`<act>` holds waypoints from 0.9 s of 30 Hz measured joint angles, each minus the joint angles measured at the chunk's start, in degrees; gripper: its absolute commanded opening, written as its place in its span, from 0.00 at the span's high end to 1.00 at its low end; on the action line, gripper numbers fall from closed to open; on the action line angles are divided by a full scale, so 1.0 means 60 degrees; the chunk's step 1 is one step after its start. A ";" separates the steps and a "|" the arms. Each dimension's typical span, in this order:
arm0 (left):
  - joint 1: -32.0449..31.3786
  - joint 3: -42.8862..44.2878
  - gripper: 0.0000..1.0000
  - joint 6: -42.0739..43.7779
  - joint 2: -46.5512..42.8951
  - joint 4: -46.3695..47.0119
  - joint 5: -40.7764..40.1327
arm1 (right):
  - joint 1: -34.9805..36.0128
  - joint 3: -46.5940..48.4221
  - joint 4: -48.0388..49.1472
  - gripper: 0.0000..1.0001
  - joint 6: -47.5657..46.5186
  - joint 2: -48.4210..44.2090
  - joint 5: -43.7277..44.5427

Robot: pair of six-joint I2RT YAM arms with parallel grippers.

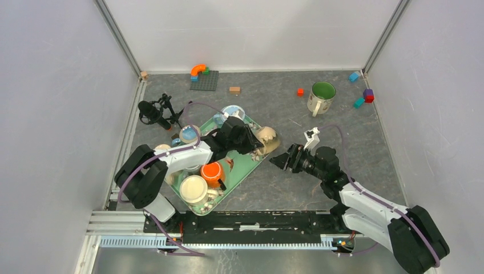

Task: Turn the mug right side up
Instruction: Turn over the cup on the tray.

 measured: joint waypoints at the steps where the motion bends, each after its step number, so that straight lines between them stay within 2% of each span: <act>1: 0.0047 -0.0124 0.98 -0.0237 0.0000 0.0200 0.0087 | 0.0000 -0.0080 0.0200 0.21 0.0189 0.0091 -0.0084; 7: 0.0215 -0.0889 0.98 -0.1953 0.0004 0.1490 0.0608 | 0.0000 -0.0299 0.1257 0.31 0.1275 0.0896 -0.0412; 11: 0.0244 -0.1035 0.98 -0.2841 0.0040 0.1891 0.0809 | 0.0000 -0.0299 0.2040 0.34 0.1891 0.1472 -0.0616; 17: 0.0280 -0.1038 0.98 -0.3537 0.0135 0.2167 0.1246 | 0.0000 -0.0313 0.3453 0.37 0.2801 0.2459 -0.0929; 27: 0.0463 -0.1031 0.98 -0.3778 0.0353 0.2302 0.2036 | 0.0000 -0.0444 0.5785 0.38 0.4018 0.3927 -0.1395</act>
